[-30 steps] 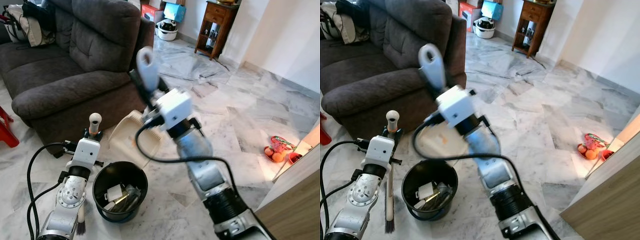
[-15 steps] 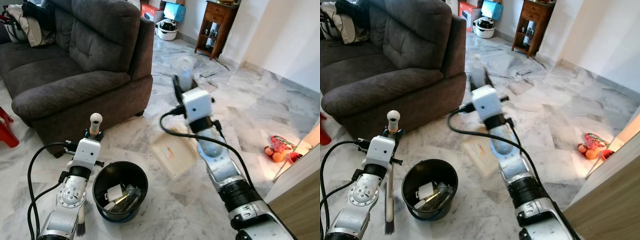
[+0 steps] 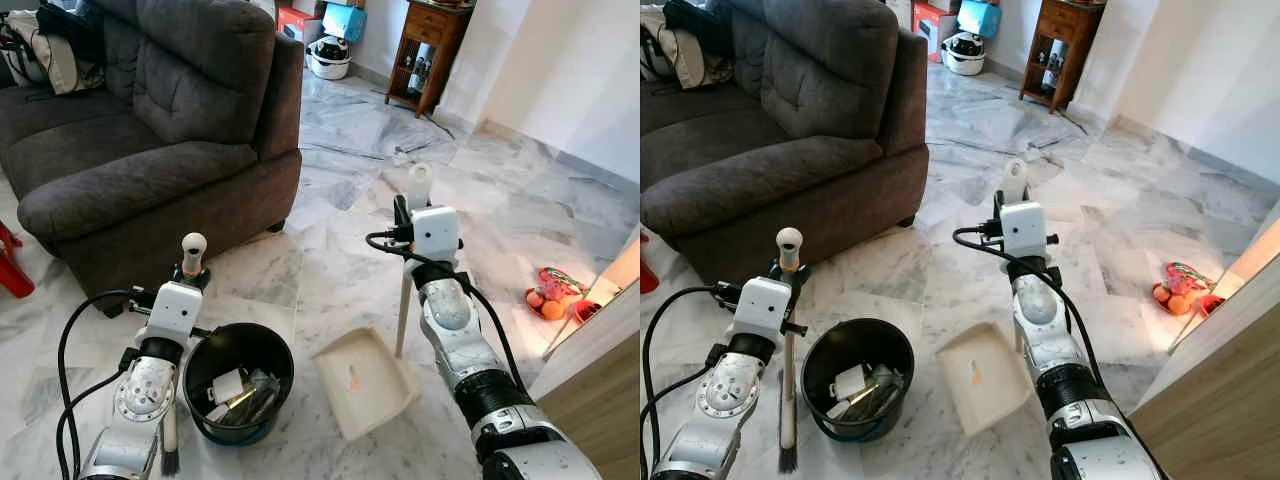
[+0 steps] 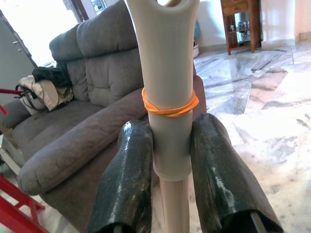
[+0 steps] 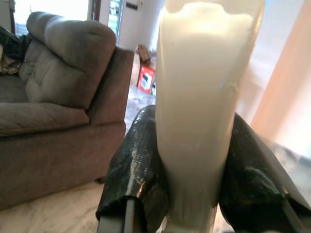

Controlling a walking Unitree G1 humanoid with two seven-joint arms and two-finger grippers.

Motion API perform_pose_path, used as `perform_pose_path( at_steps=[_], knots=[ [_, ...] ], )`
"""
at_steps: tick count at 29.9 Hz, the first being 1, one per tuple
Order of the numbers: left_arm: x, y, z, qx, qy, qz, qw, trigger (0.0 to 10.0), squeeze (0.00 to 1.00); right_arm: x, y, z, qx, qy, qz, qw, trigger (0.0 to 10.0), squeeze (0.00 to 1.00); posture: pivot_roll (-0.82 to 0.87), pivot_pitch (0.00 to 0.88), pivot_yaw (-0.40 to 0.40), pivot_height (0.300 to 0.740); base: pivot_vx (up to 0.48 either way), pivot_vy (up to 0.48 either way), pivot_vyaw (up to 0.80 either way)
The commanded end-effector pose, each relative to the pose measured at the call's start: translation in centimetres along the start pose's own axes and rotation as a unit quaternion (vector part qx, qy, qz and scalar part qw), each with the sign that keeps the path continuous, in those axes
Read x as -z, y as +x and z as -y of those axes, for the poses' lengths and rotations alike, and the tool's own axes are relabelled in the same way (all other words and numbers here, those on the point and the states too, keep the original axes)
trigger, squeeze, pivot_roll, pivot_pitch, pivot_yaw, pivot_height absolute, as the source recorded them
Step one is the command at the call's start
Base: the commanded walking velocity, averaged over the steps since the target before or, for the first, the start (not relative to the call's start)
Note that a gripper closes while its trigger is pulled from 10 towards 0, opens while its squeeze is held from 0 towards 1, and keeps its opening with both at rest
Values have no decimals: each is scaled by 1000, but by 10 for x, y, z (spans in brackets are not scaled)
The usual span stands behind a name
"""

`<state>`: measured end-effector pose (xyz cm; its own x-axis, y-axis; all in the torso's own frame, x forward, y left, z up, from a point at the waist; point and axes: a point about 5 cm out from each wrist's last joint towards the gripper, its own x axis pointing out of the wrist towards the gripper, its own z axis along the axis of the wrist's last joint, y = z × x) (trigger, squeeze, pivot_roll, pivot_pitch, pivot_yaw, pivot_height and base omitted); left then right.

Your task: Sweep floor

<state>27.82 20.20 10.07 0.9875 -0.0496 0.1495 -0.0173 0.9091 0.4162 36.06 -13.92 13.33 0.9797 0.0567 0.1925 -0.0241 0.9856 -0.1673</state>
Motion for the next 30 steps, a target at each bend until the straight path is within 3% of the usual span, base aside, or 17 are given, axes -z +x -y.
perform_pose_path(
  at_steps=[1,15,30],
  knots=[
    [-7,0,-1,-4,5,18,1000,10000,0,-4,5,11,12,15,0,1000,10000,0,223,0,-93,740,0,0,0],
    [-5,-3,0,-6,-3,16,1000,10000,0,11,0,23,24,41,-28,998,10000,0,218,0,-94,740,0,0,0],
    [-6,-2,3,-1,-4,19,1000,10000,0,16,-1,24,20,53,-35,998,10000,0,209,0,-91,740,0,0,0]
  ],
)
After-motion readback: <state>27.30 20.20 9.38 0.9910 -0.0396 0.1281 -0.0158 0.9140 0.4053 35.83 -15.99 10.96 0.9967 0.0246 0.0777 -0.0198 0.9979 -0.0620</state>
